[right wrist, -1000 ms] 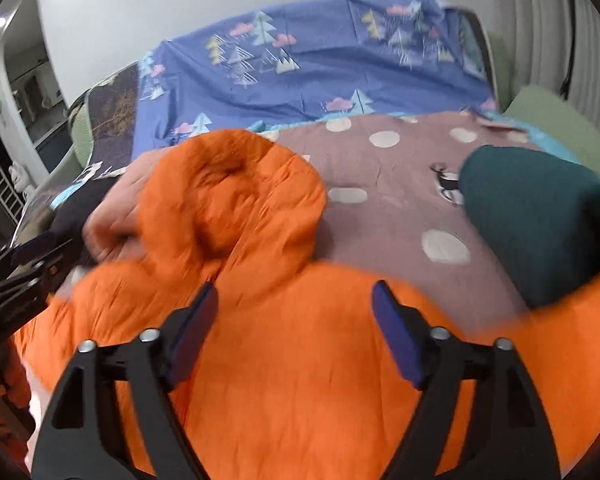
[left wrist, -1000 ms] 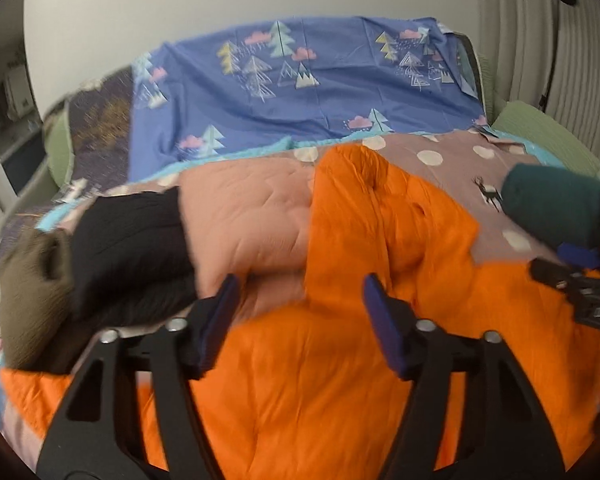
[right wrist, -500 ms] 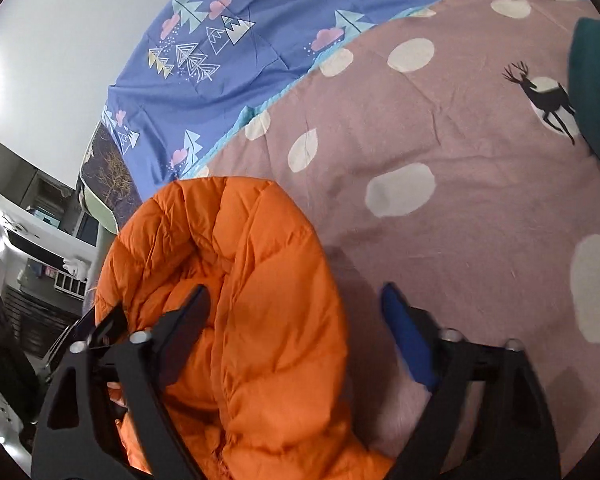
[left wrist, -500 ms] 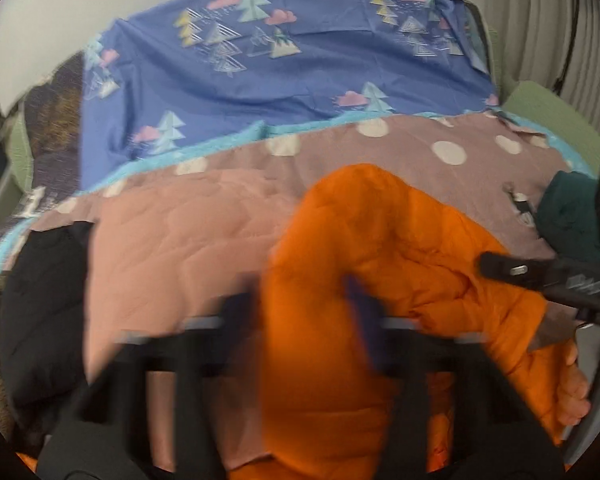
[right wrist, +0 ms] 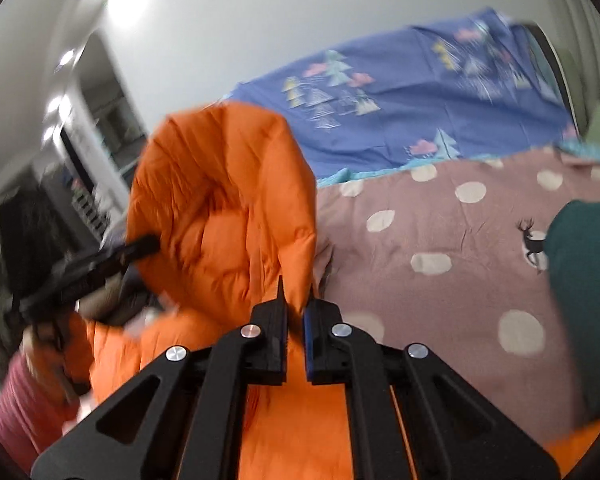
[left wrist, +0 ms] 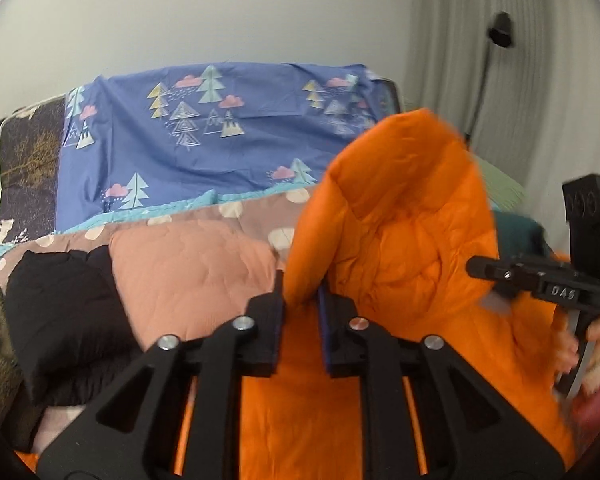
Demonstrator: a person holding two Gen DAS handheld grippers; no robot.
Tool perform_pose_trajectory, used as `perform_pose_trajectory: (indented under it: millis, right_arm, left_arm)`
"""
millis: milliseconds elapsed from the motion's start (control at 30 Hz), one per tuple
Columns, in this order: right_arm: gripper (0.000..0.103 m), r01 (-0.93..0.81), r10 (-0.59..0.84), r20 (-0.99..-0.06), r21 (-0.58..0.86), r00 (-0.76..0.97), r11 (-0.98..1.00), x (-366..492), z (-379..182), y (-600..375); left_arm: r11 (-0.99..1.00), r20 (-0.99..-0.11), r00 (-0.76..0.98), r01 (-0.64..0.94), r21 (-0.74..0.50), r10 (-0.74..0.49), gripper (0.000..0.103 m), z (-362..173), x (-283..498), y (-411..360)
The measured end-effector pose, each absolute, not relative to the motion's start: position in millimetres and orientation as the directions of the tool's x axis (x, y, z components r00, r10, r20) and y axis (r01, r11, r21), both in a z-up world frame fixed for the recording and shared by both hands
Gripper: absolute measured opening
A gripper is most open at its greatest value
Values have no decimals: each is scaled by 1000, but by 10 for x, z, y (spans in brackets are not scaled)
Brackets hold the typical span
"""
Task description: Fold large clothes
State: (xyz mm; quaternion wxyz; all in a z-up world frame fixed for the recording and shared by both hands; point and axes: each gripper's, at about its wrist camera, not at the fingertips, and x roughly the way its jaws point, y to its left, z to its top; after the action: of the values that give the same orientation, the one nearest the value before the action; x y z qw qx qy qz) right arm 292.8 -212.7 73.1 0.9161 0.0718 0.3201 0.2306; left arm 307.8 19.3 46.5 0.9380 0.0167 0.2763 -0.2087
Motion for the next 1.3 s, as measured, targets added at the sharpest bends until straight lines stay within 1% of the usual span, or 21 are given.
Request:
perform_pose_trajectory:
  millis: [33,67,100,133,200,267,367,400,467,567,633,667,700,767,833,900,1000,1067,1167,1300]
  right_arm:
    - [9,-389,453,-575,240,682,890,2714,696,-2105]
    - [13,-398,439,-594,209,674,893,2511,640,-2101]
    - [19,-402,429,-610,190,666,895,2289,570,-2117]
    - [21,-401,423,-620,185,661,897,2123,496,-2149]
    - [31,-387,413,-643,190,645,902,1803,322,-2223]
    - [36,-346,381,-661,191,647,919,1661,189,-2274]
    - [35,-266,310,-696,174,648,948,1719,131,-2227]
    - [35,-235,288,-700,173,653,956,1791,134,-2186]
    - [35,-187,272,-708,198,652,962,1943,143,-2064]
    - [35,-172,278,-703,219,655,960,2150,111,-1836]
    - [35,-174,281,-715,222,640,959,2251,15,-1715]
    - [35,-175,291,-732,232,616,957,2301,-83,-1661]
    - [35,-178,305,-748,248,590,952,2332,-192,-1619]
    - [35,-195,335,-774,272,538,942,2325,-437,-1533]
    - [36,-255,386,-763,293,519,921,2225,-562,-1445]
    - [37,-332,411,-749,266,520,905,2111,-603,-1342]
    - [38,-339,412,-739,260,533,904,2084,-638,-1356]
    - [38,-332,418,-737,273,531,903,2091,-648,-1388]
    - [38,-317,374,-740,227,558,921,2031,-540,-1382]
    - [38,-273,298,-663,145,687,951,1949,-180,-1438]
  left_arm:
    - [906,-531,753,417,-74,-390,19,414,2889,235]
    - [899,-540,743,433,-65,-396,22,335,2675,288]
    - [895,-546,736,441,-60,-399,22,273,2522,332]
    - [892,-561,726,449,-53,-399,23,169,2305,400]
    - [894,-586,715,446,-39,-382,23,-11,1976,520]
    - [904,-603,715,427,-26,-355,23,-161,1770,613]
    - [916,-641,707,400,15,-298,23,-280,1756,607]
    - [925,-649,706,380,10,-283,23,-275,1823,554]
    - [925,-656,688,377,-41,-309,23,-239,1966,451]
    - [921,-656,676,381,-81,-337,23,-190,2182,210]
    - [910,-653,662,400,-109,-369,30,-196,2292,19]
    - [907,-652,658,406,-114,-377,37,-219,2331,-55]
    - [908,-658,655,405,-108,-371,39,-276,2388,-135]
    - [911,-694,629,399,-99,-351,39,-490,2519,-240]
    - [920,-731,598,379,-104,-329,39,-707,2600,-249]
    - [928,-758,575,357,-105,-307,40,-939,2653,-204]
    - [922,-742,578,361,-141,-340,40,-1022,2632,-130]
    - [922,-741,584,366,-125,-332,40,-1042,2614,-147]
    - [924,-743,598,376,-72,-301,41,-1063,2562,-219]
    - [924,-735,616,380,-38,-284,41,-1037,2510,-264]
